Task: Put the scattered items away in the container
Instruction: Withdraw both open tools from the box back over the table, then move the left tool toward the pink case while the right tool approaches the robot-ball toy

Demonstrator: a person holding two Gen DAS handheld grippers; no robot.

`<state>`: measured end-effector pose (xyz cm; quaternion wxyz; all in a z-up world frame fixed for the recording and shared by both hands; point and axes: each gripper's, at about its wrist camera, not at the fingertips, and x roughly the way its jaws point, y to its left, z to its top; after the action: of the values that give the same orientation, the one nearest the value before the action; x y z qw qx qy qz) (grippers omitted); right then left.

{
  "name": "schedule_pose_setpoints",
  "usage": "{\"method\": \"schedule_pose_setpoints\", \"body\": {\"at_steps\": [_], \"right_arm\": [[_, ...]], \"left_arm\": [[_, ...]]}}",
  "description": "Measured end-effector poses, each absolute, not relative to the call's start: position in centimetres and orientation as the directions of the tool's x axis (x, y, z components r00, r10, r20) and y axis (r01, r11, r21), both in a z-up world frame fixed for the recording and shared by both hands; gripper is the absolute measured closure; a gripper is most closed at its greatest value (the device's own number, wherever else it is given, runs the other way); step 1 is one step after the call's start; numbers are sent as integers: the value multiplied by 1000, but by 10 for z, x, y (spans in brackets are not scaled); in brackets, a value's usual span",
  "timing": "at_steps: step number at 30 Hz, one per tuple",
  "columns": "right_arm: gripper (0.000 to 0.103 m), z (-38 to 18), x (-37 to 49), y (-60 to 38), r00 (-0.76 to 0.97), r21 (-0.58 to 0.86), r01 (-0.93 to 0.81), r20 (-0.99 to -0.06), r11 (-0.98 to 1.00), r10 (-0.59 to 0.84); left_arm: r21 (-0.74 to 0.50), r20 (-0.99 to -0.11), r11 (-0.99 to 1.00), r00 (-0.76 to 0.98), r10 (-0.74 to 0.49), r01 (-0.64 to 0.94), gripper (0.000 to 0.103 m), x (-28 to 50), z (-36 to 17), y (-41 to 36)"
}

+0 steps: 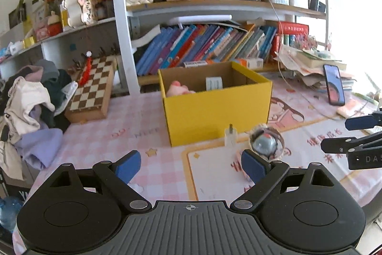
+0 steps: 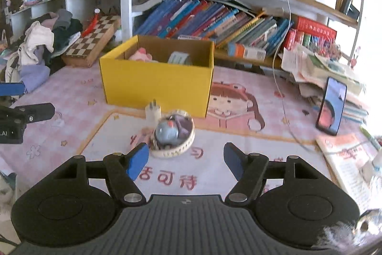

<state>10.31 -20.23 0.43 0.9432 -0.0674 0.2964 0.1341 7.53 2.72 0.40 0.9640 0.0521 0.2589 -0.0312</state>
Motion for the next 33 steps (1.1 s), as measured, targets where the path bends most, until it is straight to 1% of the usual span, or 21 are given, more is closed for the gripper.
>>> {"method": "schedule_pose_setpoints", "body": {"at_steps": [6,11,15,18,28,33], "right_arm": [[35,-8,95,-199,773,-21,-272,-601,962,205],[35,-15,94,-195,762,-22,-256,-619,966,188],[35,-16,96,-194,756,-19,-257,-627,966,189],[31,-19,98,-192,743,-14,-267,-640,963,197],[30,-21,106,-191,725,-16,-281,-659,960,201],[27,-23,110,-190,719,-15,-282,-665,959,201]], "left_arm": [[83,-520,992,853,-36,92,10,68,-10,20],[68,-558,992,828,-50,106,10,68,-19,17],[59,-559,993,827,-52,102,10,69,-20,18],[49,-568,994,821,-53,97,10,71,-23,18],[52,-583,991,809,-69,122,10,77,-25,14],[52,-591,991,804,-69,123,10,81,-27,13]]}}
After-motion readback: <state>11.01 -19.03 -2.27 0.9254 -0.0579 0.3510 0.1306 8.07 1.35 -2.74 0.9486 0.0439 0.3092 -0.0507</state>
